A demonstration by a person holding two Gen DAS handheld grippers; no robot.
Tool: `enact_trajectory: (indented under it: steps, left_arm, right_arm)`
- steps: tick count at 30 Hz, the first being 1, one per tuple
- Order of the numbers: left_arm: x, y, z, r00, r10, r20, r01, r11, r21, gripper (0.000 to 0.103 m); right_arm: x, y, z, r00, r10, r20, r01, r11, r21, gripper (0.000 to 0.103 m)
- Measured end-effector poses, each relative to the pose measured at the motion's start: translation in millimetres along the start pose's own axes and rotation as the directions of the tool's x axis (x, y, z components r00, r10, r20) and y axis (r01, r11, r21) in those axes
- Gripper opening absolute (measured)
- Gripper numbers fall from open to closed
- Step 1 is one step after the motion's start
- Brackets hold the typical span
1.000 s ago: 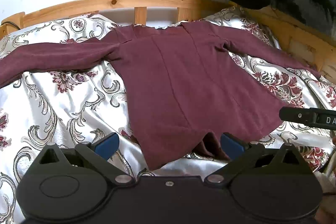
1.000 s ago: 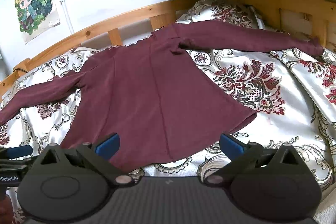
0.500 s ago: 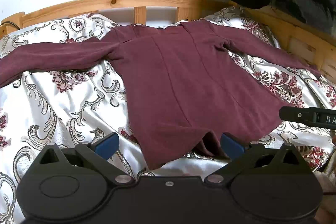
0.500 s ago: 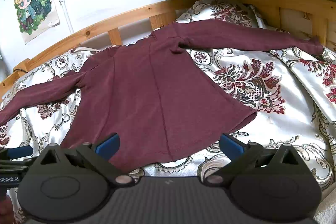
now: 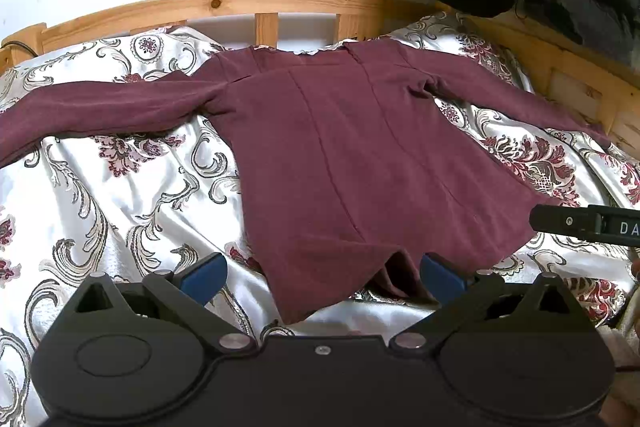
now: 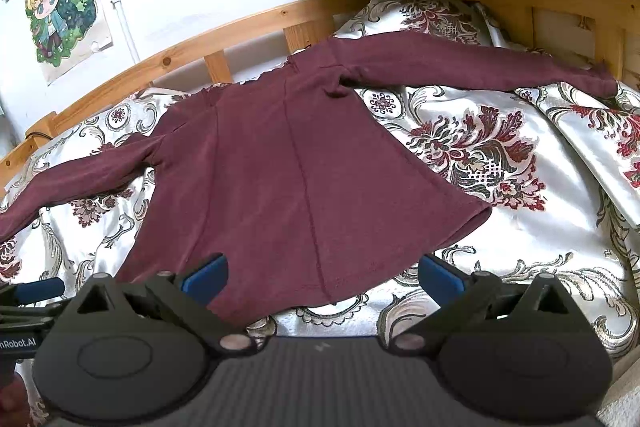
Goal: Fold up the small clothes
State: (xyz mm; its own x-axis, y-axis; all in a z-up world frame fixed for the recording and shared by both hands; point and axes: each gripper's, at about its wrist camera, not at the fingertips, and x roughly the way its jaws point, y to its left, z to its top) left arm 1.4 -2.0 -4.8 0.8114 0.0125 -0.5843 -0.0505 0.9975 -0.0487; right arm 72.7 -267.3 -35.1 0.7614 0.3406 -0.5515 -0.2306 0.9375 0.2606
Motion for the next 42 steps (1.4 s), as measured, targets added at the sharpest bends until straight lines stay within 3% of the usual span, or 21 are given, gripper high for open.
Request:
enact_trajectory:
  steps: [19,28,31,36,39,42]
  left_arm:
    - [5,-1,-3,1.0,0.003,-0.009,-0.003,1.0,0.002,0.102]
    - [20,4,36,0.998,-0.031,-0.06,0.036,0.996,0.078,0.102]
    - [29,4,54,0.994,-0.057,-0.092,0.065,0.994,0.088,0.102]
    - [41,-5,81,0.991,-0.022,-0.131,0.039,0.991,0.127,0.102]
    - [45,-10,88,0.995,-0.018,-0.098,0.027,0.995,0.099,0.102]
    - [54,-14,87,0.995,-0.027,-0.1,0.027,1.0,0.0,0.102]
  right_arm:
    - [0,-6,3,0.999,0.047,-0.02,-0.046,0.997,0.054,0.103]
    - [9,-54,46,0.995,0.099,-0.005,-0.094,0.962,0.256,0.103]
    - [23,-76,66,0.999,0.054,0.006,-0.053,0.96,0.276,0.103]
    - [44,-120,105,0.996,-0.057,0.068,0.027,0.928,0.371,0.103]
    - [54,-151,127,0.979,-0.148,0.137,0.074,0.897,0.435,0.103]
    - [68,-181,145,0.955,-0.239,0.176,0.122,0.857,0.501,0.103]
